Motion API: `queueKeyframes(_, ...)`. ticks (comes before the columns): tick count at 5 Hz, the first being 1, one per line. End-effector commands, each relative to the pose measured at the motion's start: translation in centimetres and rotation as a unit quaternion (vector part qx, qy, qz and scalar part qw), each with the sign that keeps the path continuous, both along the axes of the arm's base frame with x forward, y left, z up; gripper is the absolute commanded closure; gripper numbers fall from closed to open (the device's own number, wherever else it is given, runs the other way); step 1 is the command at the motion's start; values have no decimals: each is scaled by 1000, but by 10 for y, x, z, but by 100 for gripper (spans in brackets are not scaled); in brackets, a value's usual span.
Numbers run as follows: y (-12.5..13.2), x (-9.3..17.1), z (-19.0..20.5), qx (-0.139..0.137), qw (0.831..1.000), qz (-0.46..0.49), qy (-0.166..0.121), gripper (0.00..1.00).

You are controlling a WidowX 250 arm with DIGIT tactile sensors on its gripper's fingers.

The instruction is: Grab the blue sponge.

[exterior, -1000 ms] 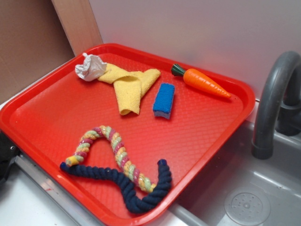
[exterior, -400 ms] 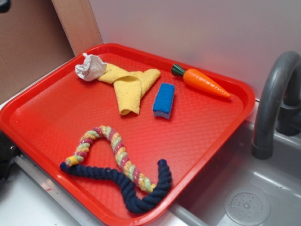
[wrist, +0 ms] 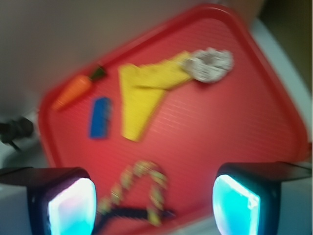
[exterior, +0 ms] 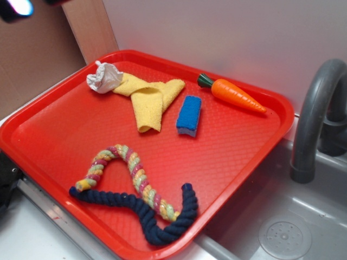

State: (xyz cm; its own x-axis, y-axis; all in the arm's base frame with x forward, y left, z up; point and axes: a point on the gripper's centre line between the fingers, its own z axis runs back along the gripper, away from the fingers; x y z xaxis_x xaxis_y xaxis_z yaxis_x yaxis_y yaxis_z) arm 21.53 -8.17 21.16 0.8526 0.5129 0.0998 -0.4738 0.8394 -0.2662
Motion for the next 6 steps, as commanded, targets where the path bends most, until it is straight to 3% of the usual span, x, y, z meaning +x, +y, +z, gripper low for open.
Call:
queueKeyframes(1, -34, 56, -43, 6, 999, -42, -28, 0)
queueKeyframes(2, -44, 69, -78, 10, 999, -46, -24, 0)
queueKeyframes(3, -58, 74, -103, -18, 998, -51, -23, 0)
queueKeyframes(5, -83, 81, -128, 0, 999, -30, -17, 0)
queueKeyframes(6, -104, 87, -138, 23, 999, -21, -5, 0)
